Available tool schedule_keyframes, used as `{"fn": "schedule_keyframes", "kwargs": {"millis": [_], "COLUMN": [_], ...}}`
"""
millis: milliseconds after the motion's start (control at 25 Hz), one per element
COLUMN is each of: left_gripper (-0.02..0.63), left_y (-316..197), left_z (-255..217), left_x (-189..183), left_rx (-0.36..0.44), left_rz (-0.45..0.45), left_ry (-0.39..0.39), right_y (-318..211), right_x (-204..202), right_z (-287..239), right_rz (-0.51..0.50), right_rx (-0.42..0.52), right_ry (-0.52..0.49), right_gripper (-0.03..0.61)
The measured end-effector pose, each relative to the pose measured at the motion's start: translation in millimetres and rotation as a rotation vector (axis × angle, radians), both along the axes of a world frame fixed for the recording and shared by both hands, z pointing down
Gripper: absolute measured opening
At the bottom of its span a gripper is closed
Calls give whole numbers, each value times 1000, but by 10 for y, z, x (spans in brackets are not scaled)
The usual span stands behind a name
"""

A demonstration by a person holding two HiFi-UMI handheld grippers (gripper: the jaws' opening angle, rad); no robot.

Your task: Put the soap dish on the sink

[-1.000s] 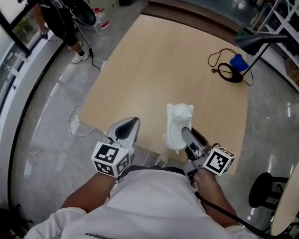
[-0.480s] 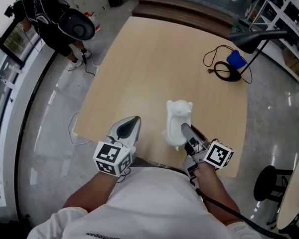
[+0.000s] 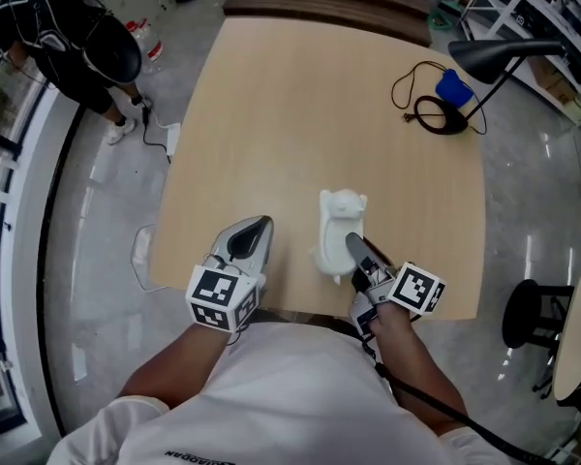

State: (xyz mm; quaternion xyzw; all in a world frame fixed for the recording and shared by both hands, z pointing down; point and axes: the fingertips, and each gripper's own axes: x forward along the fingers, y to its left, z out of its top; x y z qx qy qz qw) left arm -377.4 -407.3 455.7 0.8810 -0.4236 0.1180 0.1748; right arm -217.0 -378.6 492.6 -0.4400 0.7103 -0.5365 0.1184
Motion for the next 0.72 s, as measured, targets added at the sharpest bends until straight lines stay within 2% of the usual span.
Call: {"fn": "schedule_keyframes", "kwargs": {"millis": [360, 720], "left_gripper": [8, 8], "left_y": [78, 94], "left_z": [445, 621], "left_x": [-261, -344], "left_rx": [-119, -178], "left_rz": [58, 55], "left_ry": [-12, -5], "right_y": [-114, -104], "right_x": [-284, -337], "right_z": [863, 1440], "right_rz": [62, 75], "right_rx": [-240, -392], "right_ry": [50, 69], "right_gripper": [135, 135]}}
